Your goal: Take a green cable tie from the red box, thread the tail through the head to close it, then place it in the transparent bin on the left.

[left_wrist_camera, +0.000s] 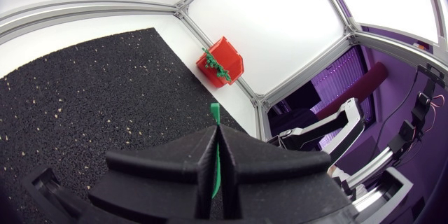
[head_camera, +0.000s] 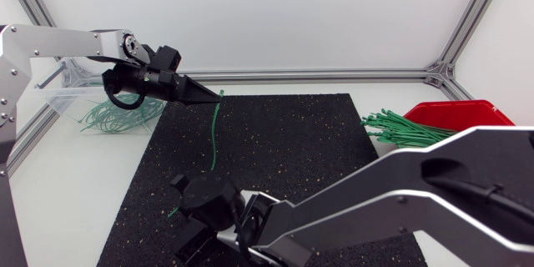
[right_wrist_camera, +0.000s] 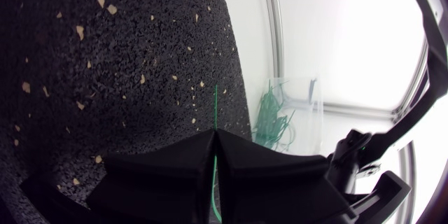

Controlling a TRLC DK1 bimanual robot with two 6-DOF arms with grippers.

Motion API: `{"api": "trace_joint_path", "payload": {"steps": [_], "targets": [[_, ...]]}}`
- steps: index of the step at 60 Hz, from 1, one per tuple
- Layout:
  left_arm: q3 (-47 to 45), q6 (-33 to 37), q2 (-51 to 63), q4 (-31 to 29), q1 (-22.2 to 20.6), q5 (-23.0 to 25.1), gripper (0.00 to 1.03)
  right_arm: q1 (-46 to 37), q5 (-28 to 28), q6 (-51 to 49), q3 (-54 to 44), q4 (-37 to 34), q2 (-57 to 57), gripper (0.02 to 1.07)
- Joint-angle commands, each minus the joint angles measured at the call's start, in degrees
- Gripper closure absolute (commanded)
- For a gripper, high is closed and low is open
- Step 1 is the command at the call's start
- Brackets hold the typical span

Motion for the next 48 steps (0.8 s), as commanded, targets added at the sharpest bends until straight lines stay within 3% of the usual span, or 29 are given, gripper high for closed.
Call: {"api": "trace_joint_path", "payload": {"steps": [1, 14, 28, 35, 48], "targets": [[-0.7, 2.2, -0.4, -1.0, 0.4, 0.9, 1.00, -1.2, -0.4, 10.1, 2.7, -4.9, -3.2, 1.02], [-3.1, 3.4, -3.8, -0.8, 0.7, 1.1, 1.00, -4.9, -8.0, 28.5, 8.5, -24.8, -8.2, 1.02], [-6.0, 3.8, -9.0, -1.0, 1.0, 1.7, 1.00, -7.5, -11.1, 36.0, 12.3, -40.8, -14.3, 1.02], [-7.2, 3.3, -11.8, -1.8, 0.1, 2.1, 1.00, -7.9, -11.7, 37.2, 8.7, -39.9, -19.0, 1.02], [-7.5, 2.3, -14.1, -2.0, -1.5, 2.0, 1.00, -7.6, -8.2, 36.3, -2.3, -23.2, -22.5, 1.02]]}}
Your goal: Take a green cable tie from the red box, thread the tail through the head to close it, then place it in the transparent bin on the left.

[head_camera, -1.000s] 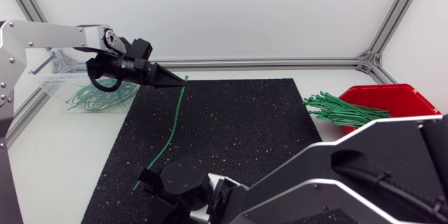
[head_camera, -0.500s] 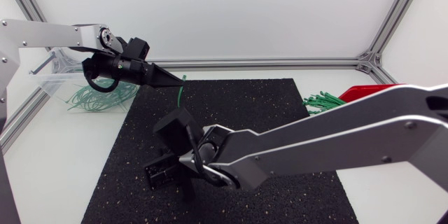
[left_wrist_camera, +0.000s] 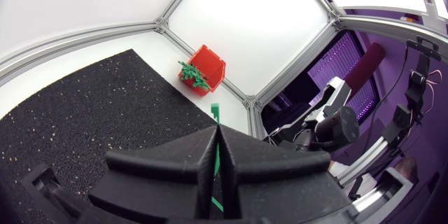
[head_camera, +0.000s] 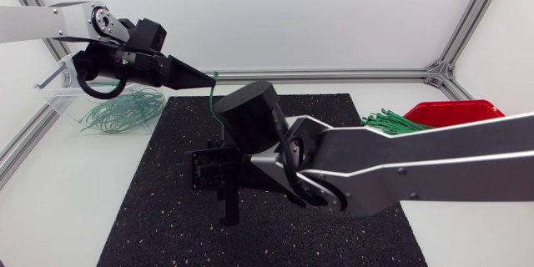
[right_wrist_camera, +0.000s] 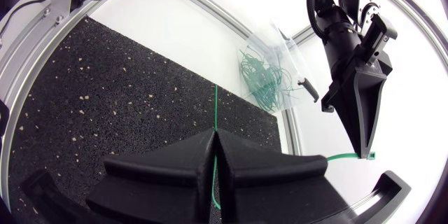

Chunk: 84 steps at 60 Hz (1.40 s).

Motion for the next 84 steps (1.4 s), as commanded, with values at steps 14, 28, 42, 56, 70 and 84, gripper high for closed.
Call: {"api": "trace_joint_path", "payload": {"steps": [14, 28, 42, 56, 70, 84], "targets": [[-2.6, 0.0, -2.1, -1.5, -1.4, 0.7, 1.00, -0.3, 4.5, 0.6, -7.2, 10.6, 0.8, 1.02], [-3.0, -0.1, -2.8, -2.2, -1.8, 0.7, 1.00, -0.8, 10.6, 3.5, -8.2, 13.5, -0.9, 1.02], [-3.3, -0.9, -3.8, -2.2, -3.0, 0.7, 1.00, -2.1, 13.0, 4.0, -10.0, 16.6, -2.9, 1.02], [-4.7, -2.0, -6.6, -2.4, -4.0, 1.1, 1.00, -1.9, 7.4, 5.5, -8.2, 4.6, -4.1, 1.02], [-5.9, -3.4, -10.2, -2.5, -5.2, 1.8, 1.00, -1.2, 10.6, 4.1, -13.2, 9.0, -7.8, 1.02], [-5.9, -4.5, -10.7, -2.5, -6.8, 1.8, 1.00, -1.5, 11.3, 8.6, -17.1, 13.7, -10.1, 1.02]]}}
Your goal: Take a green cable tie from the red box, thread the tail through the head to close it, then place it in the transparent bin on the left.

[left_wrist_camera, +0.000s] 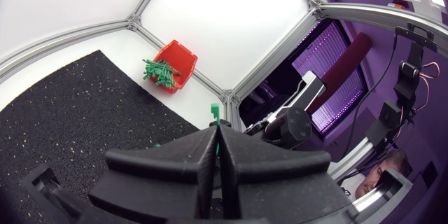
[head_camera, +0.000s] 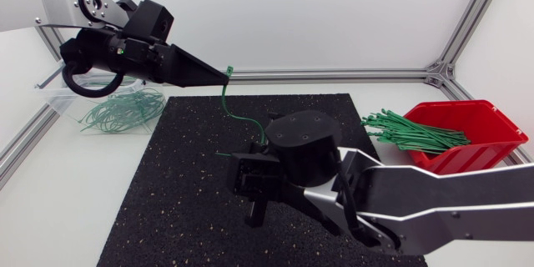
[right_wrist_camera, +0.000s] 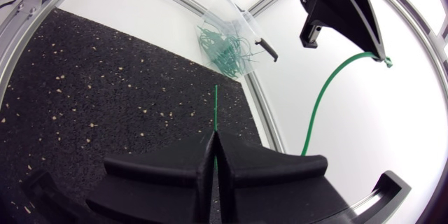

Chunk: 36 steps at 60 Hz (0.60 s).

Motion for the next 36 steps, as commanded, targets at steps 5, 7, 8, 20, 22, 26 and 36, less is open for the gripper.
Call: {"api": "trace_joint_path", "payload": {"steps": [5, 7, 8, 20, 22, 26, 36], "targets": [[-2.0, -1.2, -1.5, -0.9, -1.1, 0.7, 1.00, 0.4, 0.9, 2.7, -2.3, -0.1, -2.1, 1.02], [-2.2, -1.2, -1.9, -0.9, -1.3, 0.7, 1.00, 0.7, 1.3, 2.7, -2.4, -0.1, -2.3, 1.02], [-2.4, -1.2, -2.0, -0.8, -1.4, 0.7, 1.00, 0.9, 1.4, 3.0, -2.4, -0.3, -2.6, 1.02], [-4.6, -1.3, -3.9, -0.6, -2.0, 2.2, 1.00, 1.3, -1.4, 11.6, -0.9, -9.3, -6.0, 1.02], [-4.8, -1.3, -4.2, -0.5, -2.1, 2.6, 1.00, 1.1, -2.9, 13.0, -0.2, -12.1, -7.1, 1.02], [-5.5, -1.2, -5.1, 0.1, -2.4, 3.2, 1.00, 1.1, -3.8, 15.5, 1.4, -17.3, -8.7, 1.02], [-6.8, -1.2, -5.9, 1.6, -2.8, 4.1, 1.00, -0.7, -11.3, 23.8, 7.5, -30.6, -11.5, 1.02]]}}
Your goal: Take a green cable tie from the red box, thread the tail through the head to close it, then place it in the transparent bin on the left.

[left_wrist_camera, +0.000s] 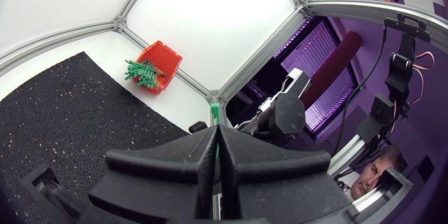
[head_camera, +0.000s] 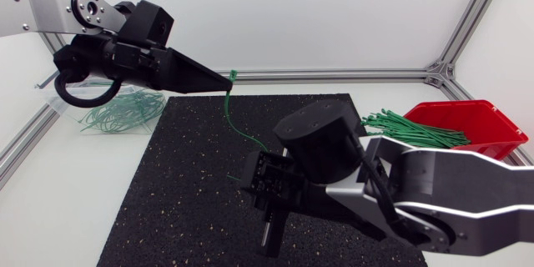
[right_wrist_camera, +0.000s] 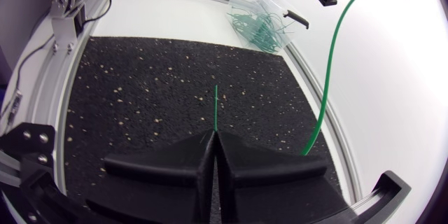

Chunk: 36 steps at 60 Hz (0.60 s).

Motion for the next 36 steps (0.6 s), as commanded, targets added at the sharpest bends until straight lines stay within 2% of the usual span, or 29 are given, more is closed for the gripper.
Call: {"api": "trace_joint_path", "payload": {"steps": [1, 9, 19, 36], "targets": [[-1.6, -0.8, -1.3, 0.3, -0.6, 1.1, 1.00, -1.6, -3.0, 6.1, 4.5, -4.7, -2.0, 1.02], [-1.6, -0.8, -1.3, 1.0, -1.1, 1.5, 1.00, -3.9, -9.3, 9.9, 9.3, -13.6, -3.2, 1.02], [-0.7, -0.8, -1.3, 1.4, -1.4, 1.5, 1.00, -6.7, -16.5, 10.6, 14.5, -21.5, -3.3, 1.02], [0.0, -0.8, -0.5, 5.1, -1.4, 1.5, 1.00, -10.3, -25.1, 10.6, 20.3, -27.7, -3.7, 1.02]]}}
